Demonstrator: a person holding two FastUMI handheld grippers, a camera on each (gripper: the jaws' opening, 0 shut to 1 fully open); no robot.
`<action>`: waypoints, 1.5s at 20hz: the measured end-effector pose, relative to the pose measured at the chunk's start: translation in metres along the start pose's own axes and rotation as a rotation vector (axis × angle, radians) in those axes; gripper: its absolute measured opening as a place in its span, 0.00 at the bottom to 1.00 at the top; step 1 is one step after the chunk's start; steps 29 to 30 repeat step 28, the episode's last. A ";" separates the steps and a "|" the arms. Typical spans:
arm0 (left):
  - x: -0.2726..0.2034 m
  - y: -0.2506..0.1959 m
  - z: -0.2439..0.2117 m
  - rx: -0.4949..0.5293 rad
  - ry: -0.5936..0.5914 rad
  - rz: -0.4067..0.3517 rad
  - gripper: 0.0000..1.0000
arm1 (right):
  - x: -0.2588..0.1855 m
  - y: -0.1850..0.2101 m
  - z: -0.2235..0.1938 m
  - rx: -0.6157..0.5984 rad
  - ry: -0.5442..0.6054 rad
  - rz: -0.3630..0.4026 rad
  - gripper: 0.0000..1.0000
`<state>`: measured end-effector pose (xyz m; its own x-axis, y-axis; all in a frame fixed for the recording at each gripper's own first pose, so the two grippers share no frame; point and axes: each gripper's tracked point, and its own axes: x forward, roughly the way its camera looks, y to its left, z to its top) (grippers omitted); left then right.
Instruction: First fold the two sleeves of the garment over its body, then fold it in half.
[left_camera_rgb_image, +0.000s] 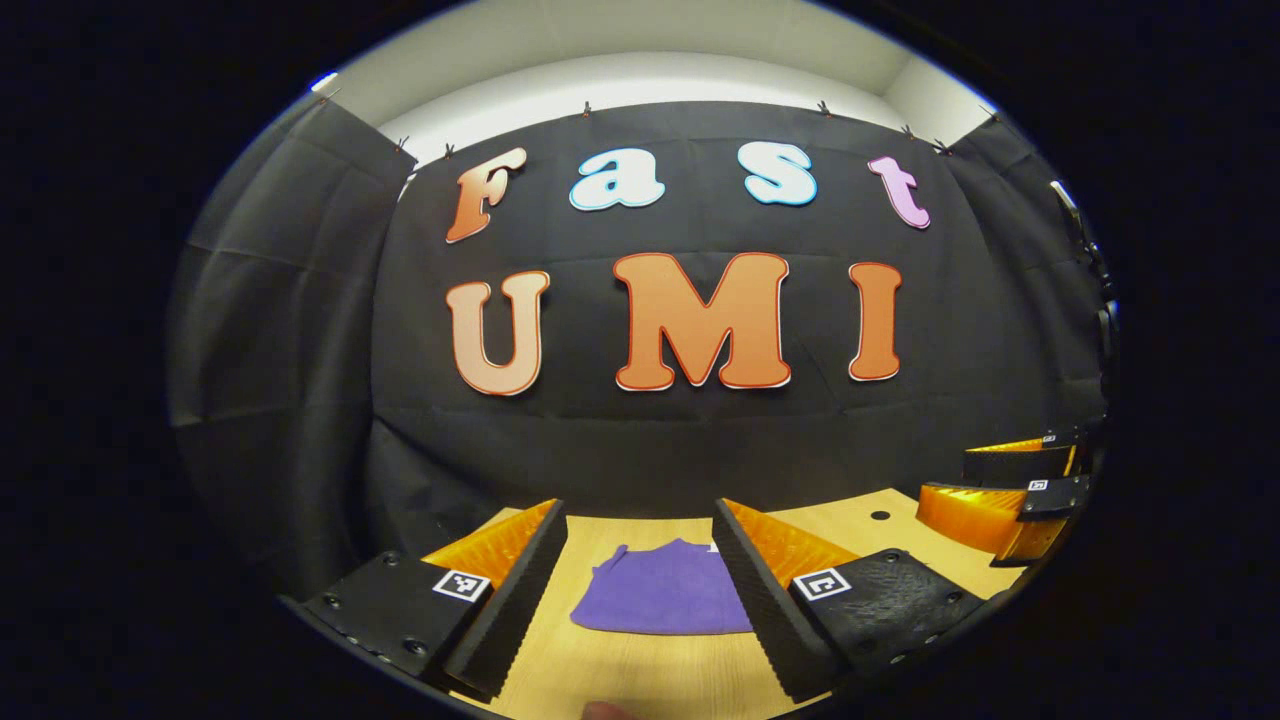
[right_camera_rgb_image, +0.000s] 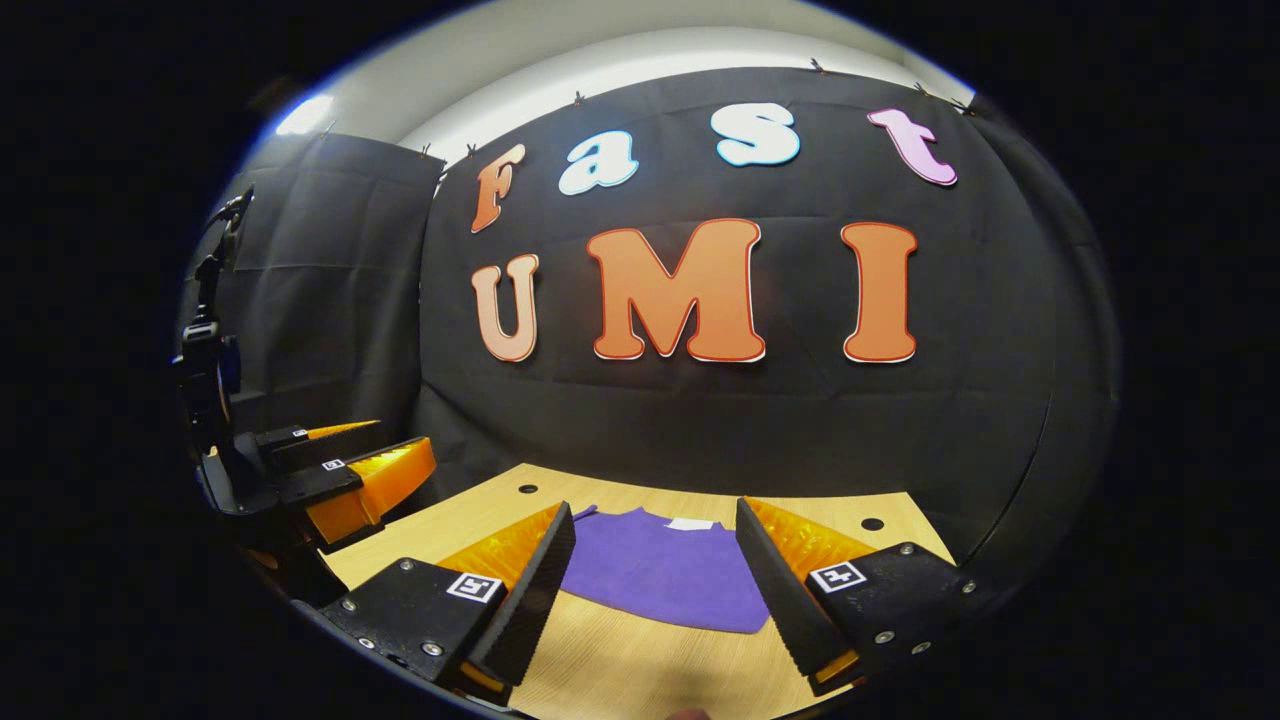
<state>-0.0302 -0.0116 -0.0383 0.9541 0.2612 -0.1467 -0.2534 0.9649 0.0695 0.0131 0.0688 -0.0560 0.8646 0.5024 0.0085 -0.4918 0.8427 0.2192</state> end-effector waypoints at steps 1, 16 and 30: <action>0.001 0.001 0.000 0.002 0.001 0.008 0.95 | 0.000 -0.001 0.000 0.005 0.002 0.002 0.96; 0.013 0.008 0.016 0.071 -0.088 -0.136 0.96 | 0.000 -0.019 0.005 -0.064 0.007 -0.176 0.96; 0.007 -0.021 0.030 0.158 -0.171 -0.191 0.96 | -0.043 -0.048 0.024 -0.134 -0.022 -0.251 0.96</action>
